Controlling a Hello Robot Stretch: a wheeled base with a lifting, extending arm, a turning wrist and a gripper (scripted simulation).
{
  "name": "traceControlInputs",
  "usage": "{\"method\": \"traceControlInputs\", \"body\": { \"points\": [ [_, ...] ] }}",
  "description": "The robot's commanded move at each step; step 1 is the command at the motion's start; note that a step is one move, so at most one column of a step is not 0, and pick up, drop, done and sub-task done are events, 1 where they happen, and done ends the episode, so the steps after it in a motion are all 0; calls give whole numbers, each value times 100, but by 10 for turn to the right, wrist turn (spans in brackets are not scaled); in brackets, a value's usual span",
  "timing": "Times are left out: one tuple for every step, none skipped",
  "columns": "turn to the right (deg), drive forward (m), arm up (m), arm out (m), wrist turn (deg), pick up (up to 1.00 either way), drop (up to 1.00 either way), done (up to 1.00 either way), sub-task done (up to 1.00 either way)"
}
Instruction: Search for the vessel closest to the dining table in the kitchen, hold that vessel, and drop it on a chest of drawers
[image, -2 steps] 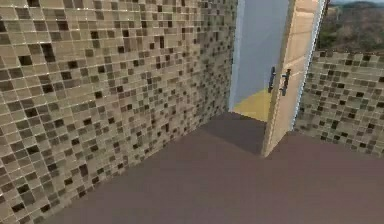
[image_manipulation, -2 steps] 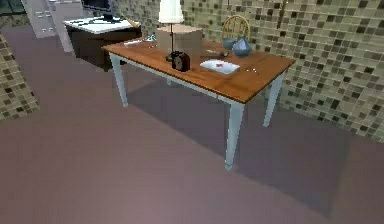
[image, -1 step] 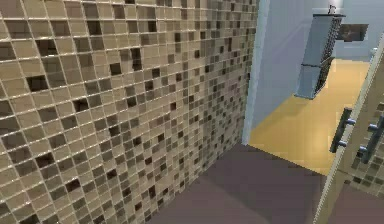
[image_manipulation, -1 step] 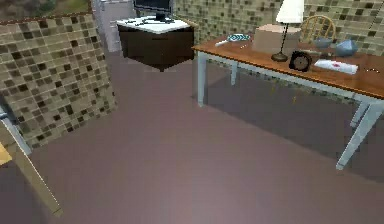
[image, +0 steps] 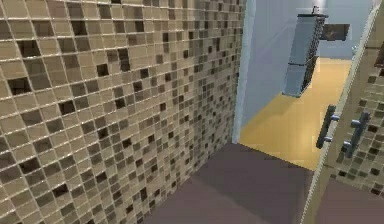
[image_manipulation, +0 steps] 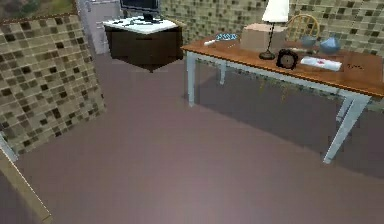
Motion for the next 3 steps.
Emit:
{"method": "traceControlInputs", "body": {
  "points": [
    [0,95,0,0,0,0,0,0,0],
    [450,0,0,0,0,0,0,0,0],
    [0,100,0,0,0,0,0,0,0]
  ]
}}
